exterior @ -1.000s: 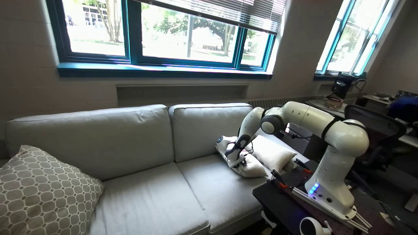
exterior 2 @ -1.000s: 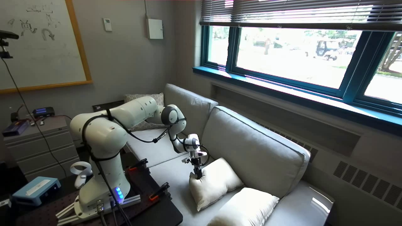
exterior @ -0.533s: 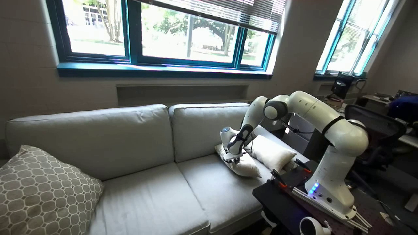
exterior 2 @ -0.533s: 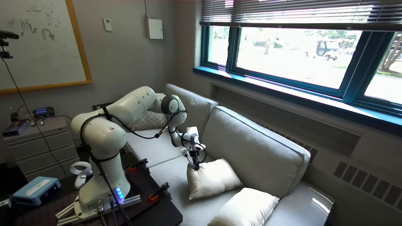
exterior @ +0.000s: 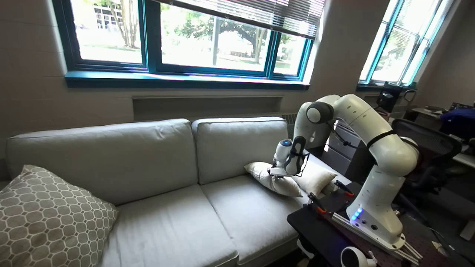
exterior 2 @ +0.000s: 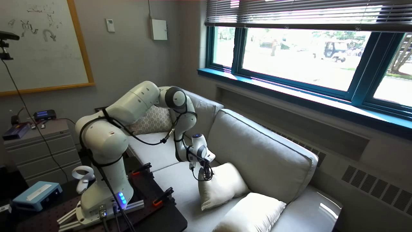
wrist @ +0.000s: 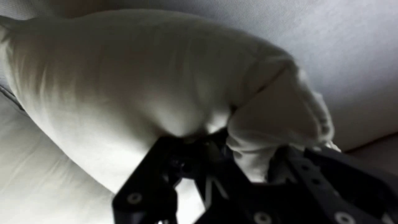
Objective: Place the two small pillows on the right side of the sofa
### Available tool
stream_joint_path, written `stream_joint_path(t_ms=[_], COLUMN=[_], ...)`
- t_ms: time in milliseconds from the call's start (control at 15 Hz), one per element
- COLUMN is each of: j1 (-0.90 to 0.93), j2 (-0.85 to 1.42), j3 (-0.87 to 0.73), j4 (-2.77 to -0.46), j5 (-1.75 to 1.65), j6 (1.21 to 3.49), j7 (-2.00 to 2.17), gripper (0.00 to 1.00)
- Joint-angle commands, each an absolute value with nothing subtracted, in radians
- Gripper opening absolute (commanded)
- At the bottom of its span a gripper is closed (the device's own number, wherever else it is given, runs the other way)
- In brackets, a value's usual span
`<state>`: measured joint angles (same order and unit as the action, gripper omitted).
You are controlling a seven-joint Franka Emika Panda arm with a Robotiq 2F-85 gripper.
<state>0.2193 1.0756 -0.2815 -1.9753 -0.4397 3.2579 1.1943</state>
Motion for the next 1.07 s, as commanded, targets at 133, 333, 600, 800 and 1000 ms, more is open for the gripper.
stream_joint_path(t_ms=[133, 333, 600, 800, 1000], j1=[0.092, -0.054, -0.286, -0.415, -0.512], j2=[1.002, 0.987, 0.958, 0.943, 0.929], j3=[-0.332, -0.279, -0.155, -0.091, -0.032], j4=[-2.181, -2.196, -2.174, -2.17, -2.152], j5=[-0.228, -0.064, 0.037, 0.074, 0.1], j6=[3.493, 3.469, 3.465, 3.465, 3.466], j7=[1.035, 0.913, 0.74, 0.644, 0.58], gripper=[0.03, 0.03, 0.03, 0.03, 0.03])
